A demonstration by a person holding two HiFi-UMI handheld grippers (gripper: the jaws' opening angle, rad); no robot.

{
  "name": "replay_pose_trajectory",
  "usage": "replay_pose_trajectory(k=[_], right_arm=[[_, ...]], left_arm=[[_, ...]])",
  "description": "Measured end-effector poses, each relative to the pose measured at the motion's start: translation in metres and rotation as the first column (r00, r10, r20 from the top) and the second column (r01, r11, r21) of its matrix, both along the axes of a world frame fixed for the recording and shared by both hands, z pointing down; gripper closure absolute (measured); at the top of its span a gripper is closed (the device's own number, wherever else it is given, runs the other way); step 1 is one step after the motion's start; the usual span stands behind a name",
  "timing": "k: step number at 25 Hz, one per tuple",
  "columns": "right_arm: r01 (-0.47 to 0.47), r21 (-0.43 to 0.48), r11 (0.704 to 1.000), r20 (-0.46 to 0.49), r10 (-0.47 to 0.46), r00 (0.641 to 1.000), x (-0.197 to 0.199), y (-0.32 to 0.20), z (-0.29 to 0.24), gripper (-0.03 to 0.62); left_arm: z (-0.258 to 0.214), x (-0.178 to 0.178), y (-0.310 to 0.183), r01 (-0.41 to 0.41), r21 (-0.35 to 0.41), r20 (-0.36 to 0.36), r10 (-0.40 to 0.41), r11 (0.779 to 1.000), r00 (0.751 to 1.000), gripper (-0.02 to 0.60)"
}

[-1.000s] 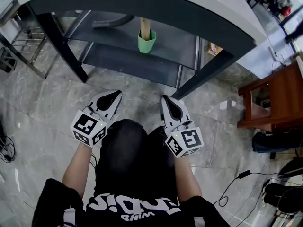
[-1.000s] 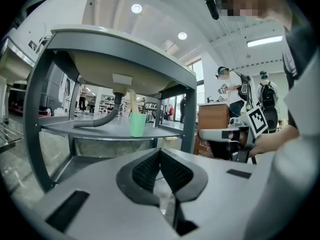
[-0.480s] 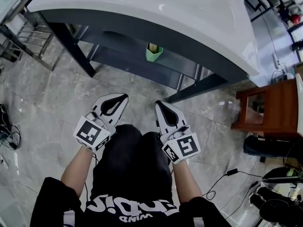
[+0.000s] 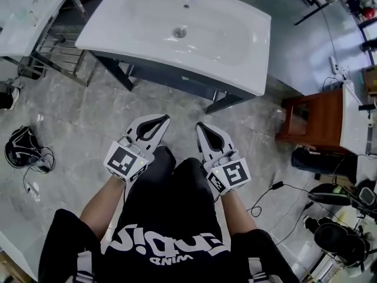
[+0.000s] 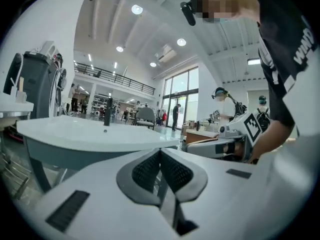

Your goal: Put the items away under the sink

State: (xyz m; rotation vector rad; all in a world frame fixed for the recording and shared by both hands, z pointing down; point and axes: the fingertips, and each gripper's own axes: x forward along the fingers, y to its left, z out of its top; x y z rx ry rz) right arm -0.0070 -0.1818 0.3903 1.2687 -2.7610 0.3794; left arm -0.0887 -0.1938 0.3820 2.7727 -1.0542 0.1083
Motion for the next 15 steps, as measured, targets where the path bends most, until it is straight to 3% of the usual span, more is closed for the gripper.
replay_pose_trajectory(k=[6,15], right_arm=[[-0.028,-0.011,1.000,0.012,0.028,1.000,-0.001,0.025,-0.106,0.576],[-0.072,0.009,0.997,0.024,0.072,0.997,0.012,0.053,-0.166,0.576]], left_arm=[[-0.108,-0.013,0.024,-0.024,-0.023,0.023,0.024,0.999,0.999,0.561],[-0.172,-0.005,0.051,-0.124,-0.018,-0.001,0.124,0.992,0.992,0.561]])
